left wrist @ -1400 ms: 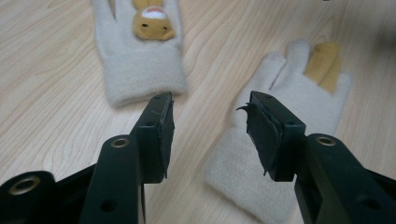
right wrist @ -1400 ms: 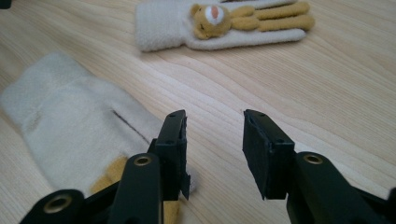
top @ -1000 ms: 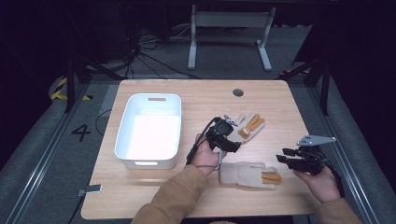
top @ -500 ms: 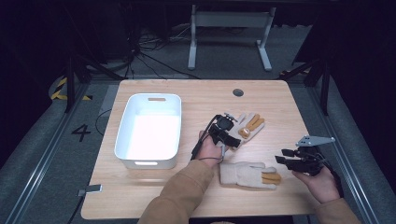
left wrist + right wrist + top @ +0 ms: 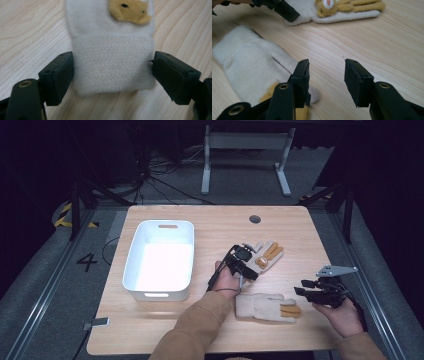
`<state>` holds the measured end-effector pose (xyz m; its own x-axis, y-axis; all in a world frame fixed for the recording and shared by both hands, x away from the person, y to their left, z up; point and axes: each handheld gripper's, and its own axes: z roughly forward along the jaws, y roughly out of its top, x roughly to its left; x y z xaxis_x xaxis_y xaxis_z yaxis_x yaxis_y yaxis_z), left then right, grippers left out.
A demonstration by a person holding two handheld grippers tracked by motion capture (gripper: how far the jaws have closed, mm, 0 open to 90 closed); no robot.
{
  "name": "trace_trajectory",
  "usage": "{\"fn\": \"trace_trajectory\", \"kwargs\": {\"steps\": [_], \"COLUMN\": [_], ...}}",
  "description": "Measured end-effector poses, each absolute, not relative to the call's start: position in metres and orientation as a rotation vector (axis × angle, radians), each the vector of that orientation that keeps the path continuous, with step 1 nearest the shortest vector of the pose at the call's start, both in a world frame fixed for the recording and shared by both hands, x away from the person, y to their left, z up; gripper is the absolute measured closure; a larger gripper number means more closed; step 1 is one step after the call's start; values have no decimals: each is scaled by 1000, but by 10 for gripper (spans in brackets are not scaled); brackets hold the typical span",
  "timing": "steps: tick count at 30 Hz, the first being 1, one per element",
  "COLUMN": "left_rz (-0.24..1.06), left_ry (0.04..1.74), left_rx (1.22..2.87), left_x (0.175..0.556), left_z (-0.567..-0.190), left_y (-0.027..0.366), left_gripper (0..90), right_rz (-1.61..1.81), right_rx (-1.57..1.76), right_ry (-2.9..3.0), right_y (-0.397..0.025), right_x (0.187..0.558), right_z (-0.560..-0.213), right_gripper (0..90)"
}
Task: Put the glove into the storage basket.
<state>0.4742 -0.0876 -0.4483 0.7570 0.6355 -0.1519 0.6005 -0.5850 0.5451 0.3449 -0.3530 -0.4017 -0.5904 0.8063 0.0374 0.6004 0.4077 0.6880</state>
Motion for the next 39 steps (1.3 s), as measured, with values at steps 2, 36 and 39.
{"fn": "trace_trajectory", "kwargs": {"steps": [2, 36, 39], "left_rz": [91, 77, 50], "left_ry": [926, 758, 730], "left_rx": [2383, 2418, 2420], "left_x": [474, 462, 459], "left_z": [-447, -414, -402], "left_y": [-90, -89, -89], "left_gripper": [238, 687, 690], "right_rz": [976, 970, 973], "right_rx": [1224, 1229, 1238], "right_ry": [2365, 2369, 2369], "right_y": [-354, -355, -355], "right_x": [345, 346, 345], "right_z": [-401, -404, -404], "right_gripper": [552, 555, 555]}}
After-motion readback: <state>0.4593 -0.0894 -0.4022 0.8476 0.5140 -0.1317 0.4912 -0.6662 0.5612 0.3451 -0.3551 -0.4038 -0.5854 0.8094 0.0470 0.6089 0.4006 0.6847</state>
